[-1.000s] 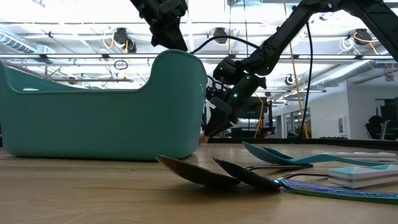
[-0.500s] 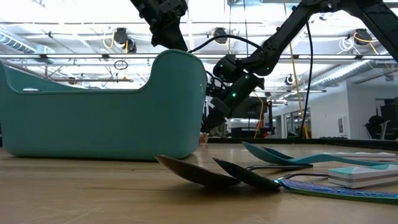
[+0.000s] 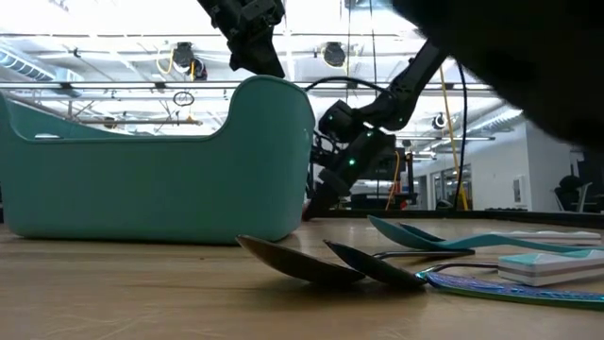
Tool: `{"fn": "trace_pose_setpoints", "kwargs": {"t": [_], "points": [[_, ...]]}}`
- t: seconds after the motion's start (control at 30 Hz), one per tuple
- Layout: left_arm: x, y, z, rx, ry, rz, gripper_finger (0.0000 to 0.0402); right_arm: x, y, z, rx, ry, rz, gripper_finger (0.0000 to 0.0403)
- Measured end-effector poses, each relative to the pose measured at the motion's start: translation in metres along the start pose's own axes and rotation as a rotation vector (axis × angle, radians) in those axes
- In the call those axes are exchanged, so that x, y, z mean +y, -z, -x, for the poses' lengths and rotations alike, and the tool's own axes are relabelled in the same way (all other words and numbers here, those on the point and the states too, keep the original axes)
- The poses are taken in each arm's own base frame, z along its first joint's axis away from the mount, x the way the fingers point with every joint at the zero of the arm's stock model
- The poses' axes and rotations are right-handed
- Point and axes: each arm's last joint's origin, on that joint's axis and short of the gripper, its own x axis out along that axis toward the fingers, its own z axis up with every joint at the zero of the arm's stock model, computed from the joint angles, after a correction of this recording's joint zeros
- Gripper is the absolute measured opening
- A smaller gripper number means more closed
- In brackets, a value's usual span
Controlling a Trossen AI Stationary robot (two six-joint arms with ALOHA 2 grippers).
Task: Pick & Place Food Item
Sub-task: Put the brown seasoning bottle into the red bin
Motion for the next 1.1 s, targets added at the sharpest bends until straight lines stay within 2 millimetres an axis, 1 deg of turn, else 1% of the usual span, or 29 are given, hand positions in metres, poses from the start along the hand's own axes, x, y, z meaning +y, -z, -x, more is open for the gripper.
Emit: {"fn": "trace_pose_setpoints", "kwargs": {"t": [0.1,0.23,0.37,0.63,0.77,0.9,1.0,1.1], "points": [[0.000,0.000,0.000,0.002,0.000,0.001,0.0124,0.001,-0.002,-0.001,0.006,0.019,0.005,0.0237],[0.000,0.001,0.000,0.010,0.000,0.001,0.0124,0.001,-0.006,0.004,-0.004,0.025,0.016,0.0210],[0.000,0.001,0.000,0.009,0.000,-0.002,0.0124,0.001,-0.007,0.004,-0.015,0.028,0.014,0.0184],[0.000,0.001,0.000,0.008,0.000,-0.003,0.0124,0.004,-0.009,0.004,-0.015,0.025,0.006,0.0104],[0.000,0.001,0.000,0.009,0.000,-0.003,0.0124,0.004,-0.012,0.008,-0.025,0.024,0.007,0.0059],[0.000,0.002,0.000,0.023,0.000,-0.003,0.0124,0.005,-0.011,0.012,0.002,0.022,0.001,0.0019],[0.000,0.004,0.000,0.040,0.001,-0.004,0.0124,0.005,-0.015,0.016,-0.006,0.023,-0.009,0.0003],[0.000,0.004,0.000,0.044,0.002,-0.016,0.0124,0.006,-0.018,0.025,0.005,0.020,-0.043,0.0008]]}}
